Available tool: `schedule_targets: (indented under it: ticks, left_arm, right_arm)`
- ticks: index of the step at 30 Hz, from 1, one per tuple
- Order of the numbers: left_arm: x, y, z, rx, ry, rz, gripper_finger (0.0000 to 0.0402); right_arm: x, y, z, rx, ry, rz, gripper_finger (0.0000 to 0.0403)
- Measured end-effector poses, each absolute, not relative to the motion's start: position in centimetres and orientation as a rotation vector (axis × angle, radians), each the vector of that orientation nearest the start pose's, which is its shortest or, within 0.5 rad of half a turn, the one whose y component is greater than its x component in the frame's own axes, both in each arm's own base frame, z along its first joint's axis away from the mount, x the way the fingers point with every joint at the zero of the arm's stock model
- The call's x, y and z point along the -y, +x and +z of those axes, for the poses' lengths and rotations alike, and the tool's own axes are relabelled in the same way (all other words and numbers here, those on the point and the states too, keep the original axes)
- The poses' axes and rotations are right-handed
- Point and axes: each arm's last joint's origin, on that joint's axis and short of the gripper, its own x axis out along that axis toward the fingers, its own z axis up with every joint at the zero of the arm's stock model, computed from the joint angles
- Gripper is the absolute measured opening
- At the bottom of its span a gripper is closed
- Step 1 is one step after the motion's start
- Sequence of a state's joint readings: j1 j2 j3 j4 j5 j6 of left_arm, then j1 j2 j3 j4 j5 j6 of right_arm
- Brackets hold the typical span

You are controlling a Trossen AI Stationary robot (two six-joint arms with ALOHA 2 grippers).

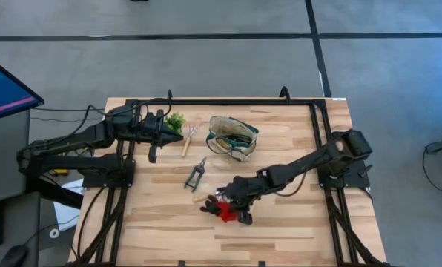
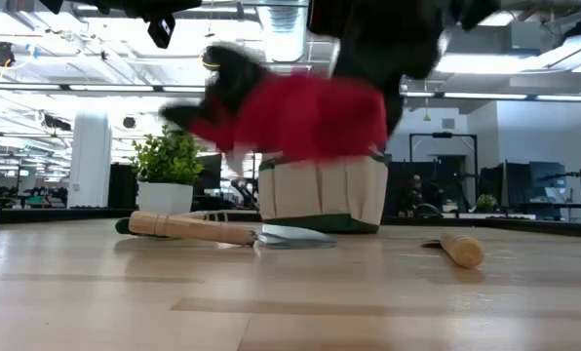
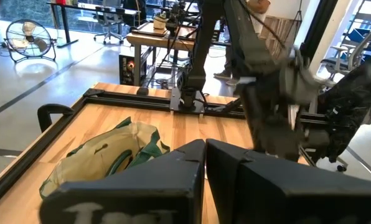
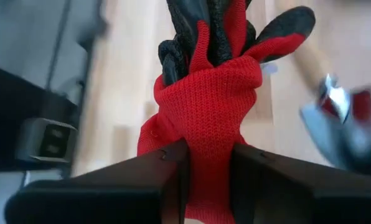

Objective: Pick & Place Garden tools in Gardening bag
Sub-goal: Put the red gloves into the gardening bag

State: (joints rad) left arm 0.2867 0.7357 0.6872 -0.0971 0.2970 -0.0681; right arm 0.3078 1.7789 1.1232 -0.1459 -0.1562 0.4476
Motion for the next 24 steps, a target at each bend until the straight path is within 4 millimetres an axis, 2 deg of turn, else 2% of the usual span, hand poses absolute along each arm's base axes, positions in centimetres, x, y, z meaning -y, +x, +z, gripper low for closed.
schedule_targets:
  ticks: [5, 13, 17, 24]
  left_arm:
    - [-3.9, 16.2, 31.5, -0.14, -0.11, -0.006, 0.0003]
    - [-3.9, 16.2, 31.5, -0.14, -0.109, -0.006, 0.0003]
    - [-3.9, 16.2, 31.5, -0.139, -0.109, -0.006, 0.0003]
    - [-3.9, 16.2, 31.5, -0.139, -0.11, -0.006, 0.0003]
  right_arm:
    - [-10.1, 34.0, 23.5, -0.791, 0.408, 0.208, 0.0063]
    - [-7.0, 30.1, 30.2, -0.596, 0.394, 0.035, 0.0062]
    - [-5.5, 28.2, 32.3, -0.53, 0.39, -0.048, 0.0062]
    - [-3.3, 25.9, 34.7, -0.441, 0.328, -0.143, 0.0062]
